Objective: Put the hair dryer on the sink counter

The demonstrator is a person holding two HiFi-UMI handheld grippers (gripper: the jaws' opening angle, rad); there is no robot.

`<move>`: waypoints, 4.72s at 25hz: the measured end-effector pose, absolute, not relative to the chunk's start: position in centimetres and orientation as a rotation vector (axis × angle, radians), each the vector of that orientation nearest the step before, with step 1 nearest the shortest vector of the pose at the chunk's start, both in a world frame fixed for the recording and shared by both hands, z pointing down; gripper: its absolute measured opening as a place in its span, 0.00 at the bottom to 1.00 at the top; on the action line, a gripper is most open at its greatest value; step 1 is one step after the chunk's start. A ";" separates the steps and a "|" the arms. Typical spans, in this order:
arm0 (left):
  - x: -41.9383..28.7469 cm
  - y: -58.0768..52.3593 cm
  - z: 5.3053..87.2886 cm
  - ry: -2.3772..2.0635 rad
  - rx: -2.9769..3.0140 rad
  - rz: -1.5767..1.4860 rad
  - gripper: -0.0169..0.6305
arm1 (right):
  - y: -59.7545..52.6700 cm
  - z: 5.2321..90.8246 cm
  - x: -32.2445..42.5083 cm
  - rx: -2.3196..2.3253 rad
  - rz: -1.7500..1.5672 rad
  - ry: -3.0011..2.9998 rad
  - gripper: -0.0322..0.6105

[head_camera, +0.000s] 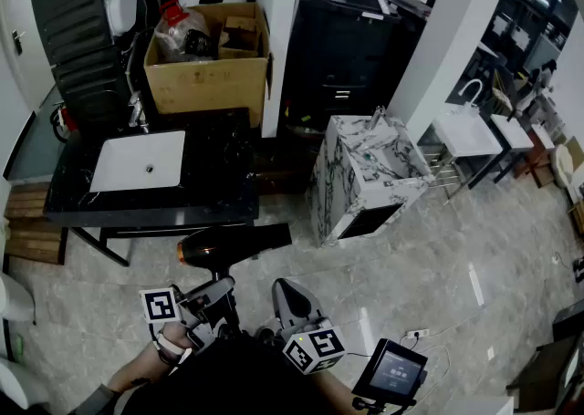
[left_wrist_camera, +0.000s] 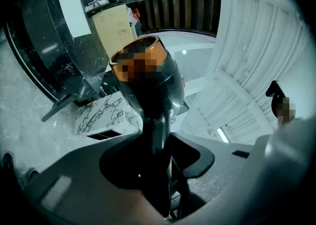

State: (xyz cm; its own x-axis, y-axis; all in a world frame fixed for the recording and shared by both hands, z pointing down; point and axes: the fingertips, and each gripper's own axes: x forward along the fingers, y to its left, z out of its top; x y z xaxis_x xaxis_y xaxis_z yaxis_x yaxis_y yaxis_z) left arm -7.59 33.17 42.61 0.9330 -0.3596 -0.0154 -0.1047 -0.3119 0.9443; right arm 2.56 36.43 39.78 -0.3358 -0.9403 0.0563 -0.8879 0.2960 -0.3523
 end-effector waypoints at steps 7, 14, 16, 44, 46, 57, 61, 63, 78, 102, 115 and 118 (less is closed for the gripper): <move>-7.4 33.3 42.7 -0.355 1.879 -0.260 0.29 | 36.8 39.8 2.8 -1.693 -0.487 2.402 0.04; -6.2 32.7 42.7 -0.371 1.886 -0.262 0.29 | 36.7 39.3 4.5 -1.666 -0.461 2.369 0.04; -5.6 32.6 42.7 -0.375 1.892 -0.262 0.29 | 36.7 39.4 5.4 -1.666 -0.454 2.356 0.04; -2.4 17.2 43.7 -0.352 1.848 -0.245 0.29 | 20.9 40.6 8.3 -1.710 -0.547 2.354 0.04; -2.3 15.4 43.7 -0.340 1.857 -0.236 0.29 | 19.3 40.7 8.3 -1.726 -0.554 2.346 0.04; -4.4 8.3 44.4 -0.316 1.831 -0.237 0.29 | 13.3 41.3 6.6 -1.801 -0.566 2.320 0.04; -4.5 7.4 44.1 -0.283 1.837 -0.242 0.28 | 12.6 41.6 6.1 -1.800 -0.575 2.305 0.04; -4.6 6.9 43.6 -0.268 1.838 -0.250 0.28 | 12.2 41.3 6.0 -1.803 -0.558 2.303 0.04; -3.5 1.0 41.4 -0.261 1.828 -0.332 0.28 | 6.5 41.9 7.1 -1.749 -0.600 2.332 0.04; 1.6 -18.4 44.0 -0.417 1.806 -0.297 0.28 | -7.5 44.6 13.7 -1.551 -0.793 2.415 0.04; 0.9 -27.4 52.7 -0.409 1.726 -0.173 0.28 | -8.1 48.6 11.8 -1.558 -0.993 2.355 0.04; 1.1 -28.9 55.6 -0.404 1.719 -0.128 0.28 | -7.8 49.6 11.6 -1.594 -1.023 2.342 0.04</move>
State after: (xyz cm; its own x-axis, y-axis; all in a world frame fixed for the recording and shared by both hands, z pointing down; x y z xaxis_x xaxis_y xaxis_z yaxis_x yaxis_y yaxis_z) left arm 1.07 -28.88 55.56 0.9314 -0.3361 0.1393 -0.1943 -0.1356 0.9715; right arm 11.61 -7.77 49.63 -0.4340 -0.8634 0.2571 -0.7755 0.2128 -0.5944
